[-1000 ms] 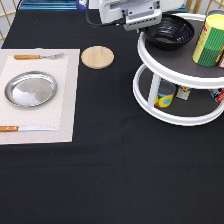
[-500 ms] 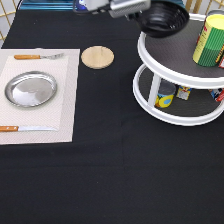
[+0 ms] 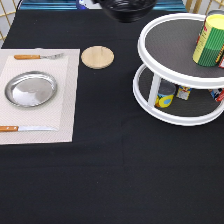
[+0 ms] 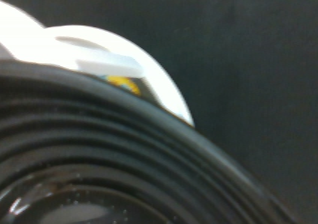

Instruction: Pick up the bowl from the lazy Susan and put bowl on the plate

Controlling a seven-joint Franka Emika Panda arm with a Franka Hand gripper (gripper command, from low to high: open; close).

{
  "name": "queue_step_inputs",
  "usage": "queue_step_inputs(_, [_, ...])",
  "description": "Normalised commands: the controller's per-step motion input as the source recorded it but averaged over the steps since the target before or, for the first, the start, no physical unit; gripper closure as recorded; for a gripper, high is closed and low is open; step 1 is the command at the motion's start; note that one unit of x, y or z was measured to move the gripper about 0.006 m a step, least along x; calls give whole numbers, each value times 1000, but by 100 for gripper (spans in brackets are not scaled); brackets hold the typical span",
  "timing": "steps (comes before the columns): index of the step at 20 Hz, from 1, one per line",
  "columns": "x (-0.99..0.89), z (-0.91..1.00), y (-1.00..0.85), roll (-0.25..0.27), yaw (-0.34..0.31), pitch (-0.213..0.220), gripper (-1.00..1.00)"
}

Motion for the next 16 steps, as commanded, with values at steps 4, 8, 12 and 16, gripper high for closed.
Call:
queue_step_inputs(4, [-114, -466, -969, -14, -17, -90, 100])
queue_step_inputs(8, [-174, -566, -821, -22, -81, -128, 100])
queue_step_inputs(12, [-186, -481, -766, -6, -106, -117, 100])
queue_step_inputs(16, [-269, -346, -424, -7, -231, -98, 100])
